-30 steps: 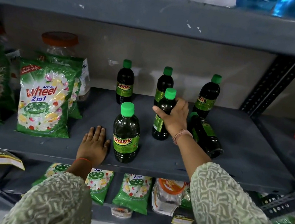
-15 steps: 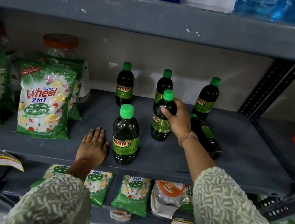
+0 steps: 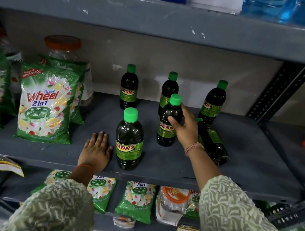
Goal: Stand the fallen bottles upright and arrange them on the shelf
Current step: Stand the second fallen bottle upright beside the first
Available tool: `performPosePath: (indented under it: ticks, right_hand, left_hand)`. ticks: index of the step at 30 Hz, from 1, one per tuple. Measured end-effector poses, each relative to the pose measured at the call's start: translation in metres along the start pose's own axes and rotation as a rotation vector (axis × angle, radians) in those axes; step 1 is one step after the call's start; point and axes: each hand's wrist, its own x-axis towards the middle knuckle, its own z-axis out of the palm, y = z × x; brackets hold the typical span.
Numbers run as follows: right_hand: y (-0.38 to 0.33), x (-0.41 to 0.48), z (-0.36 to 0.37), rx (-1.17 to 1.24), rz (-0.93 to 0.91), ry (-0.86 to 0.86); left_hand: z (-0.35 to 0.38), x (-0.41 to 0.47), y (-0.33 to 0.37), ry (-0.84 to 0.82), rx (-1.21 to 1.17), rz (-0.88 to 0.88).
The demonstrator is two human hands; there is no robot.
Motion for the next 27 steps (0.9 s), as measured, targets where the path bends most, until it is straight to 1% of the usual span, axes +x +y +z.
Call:
performPosePath:
  ticks: [3,7,12,21,27]
  right_hand:
    - [0.003,0.002,0.0,0.092,0.082,-0.075]
    - [0.001,0.004,0.001,0.183,0.131,-0.1]
    - [-0.005,0.004,-0.002,0.168,0.154,-0.128]
    - [-0.02,-0.066,-0.011,0.163,0.113,-0.215]
    - [-0.026,-0.081,-0.014,0.175,0.086,-0.231]
  left_hand:
    - [0.0,0.003,-0.002,-0.003,0.01,0.001]
    - [0.001,0.004,-0.001,-0.001,0.015,0.013]
    - [-0.001,0.006,-0.001,-0.003,0.023,0.013]
    - [0.0,0.004,0.0,-0.027,-0.006,0.007]
    - [0.0,0.003,0.0,-0.03,-0.007,0.009]
